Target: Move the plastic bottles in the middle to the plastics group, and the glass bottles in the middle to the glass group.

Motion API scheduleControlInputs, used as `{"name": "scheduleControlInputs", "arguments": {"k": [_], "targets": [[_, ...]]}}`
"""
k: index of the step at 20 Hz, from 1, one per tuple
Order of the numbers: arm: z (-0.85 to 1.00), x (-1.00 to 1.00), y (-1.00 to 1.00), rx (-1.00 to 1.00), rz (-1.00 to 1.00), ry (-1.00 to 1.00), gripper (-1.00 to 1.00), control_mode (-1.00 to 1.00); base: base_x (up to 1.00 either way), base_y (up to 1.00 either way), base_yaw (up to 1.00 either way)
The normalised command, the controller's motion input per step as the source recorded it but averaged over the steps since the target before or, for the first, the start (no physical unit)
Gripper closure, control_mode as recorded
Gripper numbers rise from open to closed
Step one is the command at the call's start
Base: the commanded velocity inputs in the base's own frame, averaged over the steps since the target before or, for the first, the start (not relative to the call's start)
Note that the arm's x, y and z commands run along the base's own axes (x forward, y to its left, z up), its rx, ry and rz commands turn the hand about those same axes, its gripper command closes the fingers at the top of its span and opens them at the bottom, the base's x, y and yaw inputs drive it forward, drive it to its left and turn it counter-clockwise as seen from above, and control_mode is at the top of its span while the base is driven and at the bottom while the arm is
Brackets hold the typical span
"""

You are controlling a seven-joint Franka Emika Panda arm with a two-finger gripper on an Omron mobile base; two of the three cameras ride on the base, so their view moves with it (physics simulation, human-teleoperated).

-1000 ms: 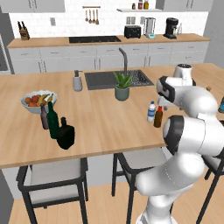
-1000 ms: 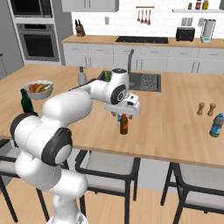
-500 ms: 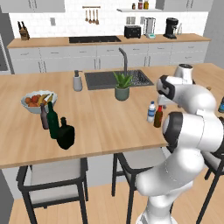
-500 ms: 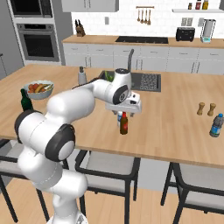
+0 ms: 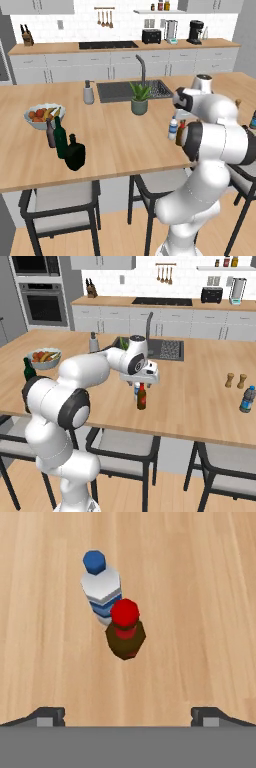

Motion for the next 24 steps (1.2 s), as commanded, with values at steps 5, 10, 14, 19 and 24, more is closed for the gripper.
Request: {"name": "scheduleControlInputs", "arguments": {"k": [5, 10, 14, 19, 24], "targets": [[-0.18, 0.29, -0.03, 0.00, 0.00, 0.02, -1.00, -1.00, 0.00, 0.00, 0.00], [-0.20, 0.28, 0.00, 0.00, 0.00, 0.03, -1.00, -1.00, 0.00, 0.00, 0.00], [-0.14, 0.35, 0.00, 0.00, 0.01, 0.00, -1.00, -1.00, 0.00, 0.00, 0.00], [-0.08, 0.25, -0.06, 0.00, 0.01, 0.02, -1.00, -1.00, 0.00, 0.00, 0.00], [-0.13, 0.18, -0.05, 0.00, 0.01, 0.00, -1.00, -1.00, 0.00, 0.00, 0.00]]}}
